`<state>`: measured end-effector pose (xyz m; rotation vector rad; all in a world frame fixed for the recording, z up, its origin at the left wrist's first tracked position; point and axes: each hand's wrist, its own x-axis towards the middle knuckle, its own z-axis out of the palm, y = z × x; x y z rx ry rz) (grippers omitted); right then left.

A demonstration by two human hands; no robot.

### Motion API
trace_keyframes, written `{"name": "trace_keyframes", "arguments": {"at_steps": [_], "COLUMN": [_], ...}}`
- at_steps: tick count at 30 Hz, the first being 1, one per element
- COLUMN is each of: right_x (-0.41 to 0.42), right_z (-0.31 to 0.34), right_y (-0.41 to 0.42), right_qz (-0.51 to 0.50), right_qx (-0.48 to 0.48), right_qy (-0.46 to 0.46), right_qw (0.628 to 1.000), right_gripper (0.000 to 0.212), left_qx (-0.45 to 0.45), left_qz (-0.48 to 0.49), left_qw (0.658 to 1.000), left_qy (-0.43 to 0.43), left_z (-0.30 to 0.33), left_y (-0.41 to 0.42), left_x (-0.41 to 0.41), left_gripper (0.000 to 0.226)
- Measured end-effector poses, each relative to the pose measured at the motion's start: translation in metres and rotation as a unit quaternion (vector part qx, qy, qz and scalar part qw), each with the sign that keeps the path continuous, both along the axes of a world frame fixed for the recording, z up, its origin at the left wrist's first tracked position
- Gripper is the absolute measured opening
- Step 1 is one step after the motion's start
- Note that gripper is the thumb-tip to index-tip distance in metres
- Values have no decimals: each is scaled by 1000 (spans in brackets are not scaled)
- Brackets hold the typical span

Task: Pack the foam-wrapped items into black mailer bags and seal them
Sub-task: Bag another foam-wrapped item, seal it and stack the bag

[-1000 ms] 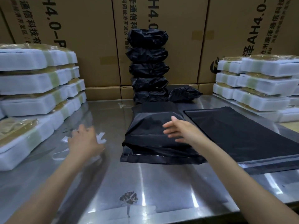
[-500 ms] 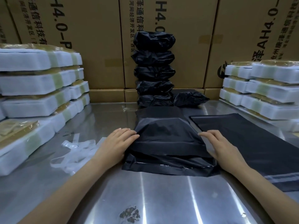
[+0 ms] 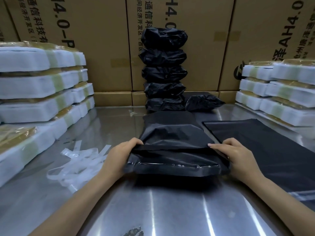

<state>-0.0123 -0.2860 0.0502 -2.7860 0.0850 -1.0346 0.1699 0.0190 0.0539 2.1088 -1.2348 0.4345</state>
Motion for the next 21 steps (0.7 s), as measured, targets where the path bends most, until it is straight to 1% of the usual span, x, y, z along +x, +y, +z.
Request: {"name": "trace_keyframes", "arguments": {"at_steps": [1,3,5,7,10,13,15,16,17,18,19,21], "right_x": [0,0,2,4,5,9,10,9,8,6,5,1], "right_z": [0,0,1,1,-1,-3,-5,-6,-7,-7,-7,-2], "right_y": [1,0,2,4,4,6,6,6,6,7,8,11], "right_qz": [-21,-59,-67,-57,-22,-8,-11,-5,6,21,34,36], "right_qx": [29,47,50,65,111,165,203,214,219,222,226,222], "right_qy": [-8,-20,-40,-57,-79,-96,-98,-97,-97,-103,-115,-131], "right_qw": [999,997,996,995,990,982,974,972,971,969,967,965], "right_gripper": [47,34,22,19,23,31,30,25,20,20,25,40], "left_qx": [-3,-16,-61,-116,-187,-218,-237,-242,-242,-240,-245,-273], "left_qz": [-5,3,24,48,45,22,6,-3,0,-6,-5,6], "left_qw": [1000,1000,998,992,980,970,959,954,951,949,942,914], "left_qy": [3,-2,-10,-6,55,102,158,178,190,205,229,301], "left_z": [-1,-2,-2,-1,-2,-4,-7,-9,-8,-9,-9,-6], "left_y": [0,-1,-2,-5,-10,-17,-22,-22,-23,-23,-22,-20], "left_x": [-2,-7,-10,-11,-12,-13,-13,-12,-14,-14,-15,-21], "left_gripper": [43,46,38,31,29,26,22,22,22,23,24,23]}}
